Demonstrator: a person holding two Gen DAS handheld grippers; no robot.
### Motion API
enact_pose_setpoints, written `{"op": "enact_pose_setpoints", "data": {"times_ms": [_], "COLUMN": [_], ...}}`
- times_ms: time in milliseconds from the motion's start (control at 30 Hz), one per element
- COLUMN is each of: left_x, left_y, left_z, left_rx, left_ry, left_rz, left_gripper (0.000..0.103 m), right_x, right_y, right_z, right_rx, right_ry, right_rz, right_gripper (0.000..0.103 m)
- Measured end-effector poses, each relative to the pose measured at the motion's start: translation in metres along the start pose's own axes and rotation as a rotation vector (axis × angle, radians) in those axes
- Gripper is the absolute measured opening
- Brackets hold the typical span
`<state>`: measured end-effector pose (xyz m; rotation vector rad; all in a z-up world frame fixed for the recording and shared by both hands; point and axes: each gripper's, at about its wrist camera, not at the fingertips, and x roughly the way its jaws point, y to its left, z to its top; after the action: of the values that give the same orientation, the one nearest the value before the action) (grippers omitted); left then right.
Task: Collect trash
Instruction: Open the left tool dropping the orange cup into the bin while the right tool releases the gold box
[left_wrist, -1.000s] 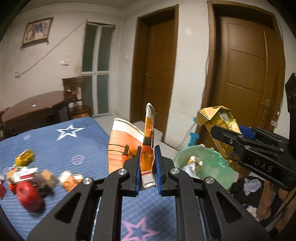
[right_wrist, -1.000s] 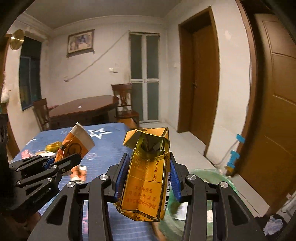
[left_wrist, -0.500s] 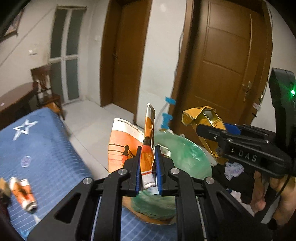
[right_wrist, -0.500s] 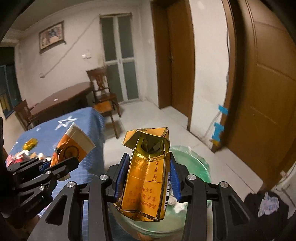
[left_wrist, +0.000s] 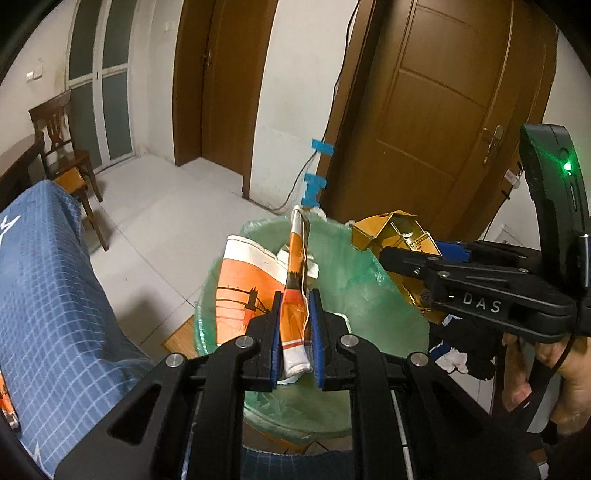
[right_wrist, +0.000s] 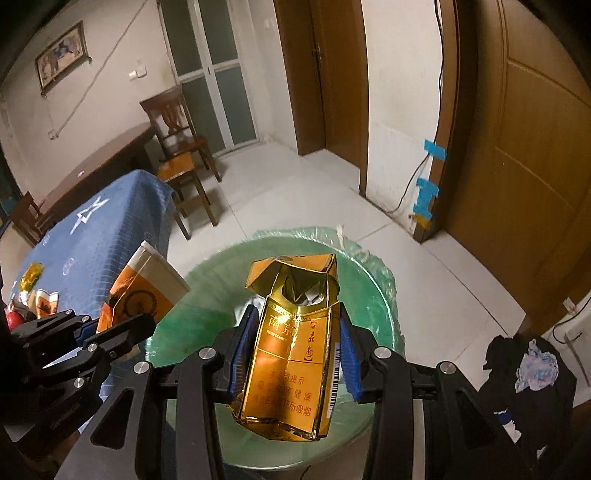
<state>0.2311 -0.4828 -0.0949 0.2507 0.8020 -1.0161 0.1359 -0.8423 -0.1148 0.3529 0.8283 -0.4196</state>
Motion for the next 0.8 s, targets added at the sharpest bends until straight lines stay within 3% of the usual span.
{"op": "enact_pose_setpoints", "data": {"times_ms": [800], "left_x": [0.029], "left_y": [-0.004], "left_z": [0.01], "left_rx": [-0.021], "left_ry": [0.057], "left_rz": [0.036], "left_gripper": [0.012], "right_x": [0.027], "right_y": [0.008], "right_z": [-0.018], "right_rx": [0.007], "right_ry": [0.05], "right_rz": [-0.018], "right_gripper": [0.043]}}
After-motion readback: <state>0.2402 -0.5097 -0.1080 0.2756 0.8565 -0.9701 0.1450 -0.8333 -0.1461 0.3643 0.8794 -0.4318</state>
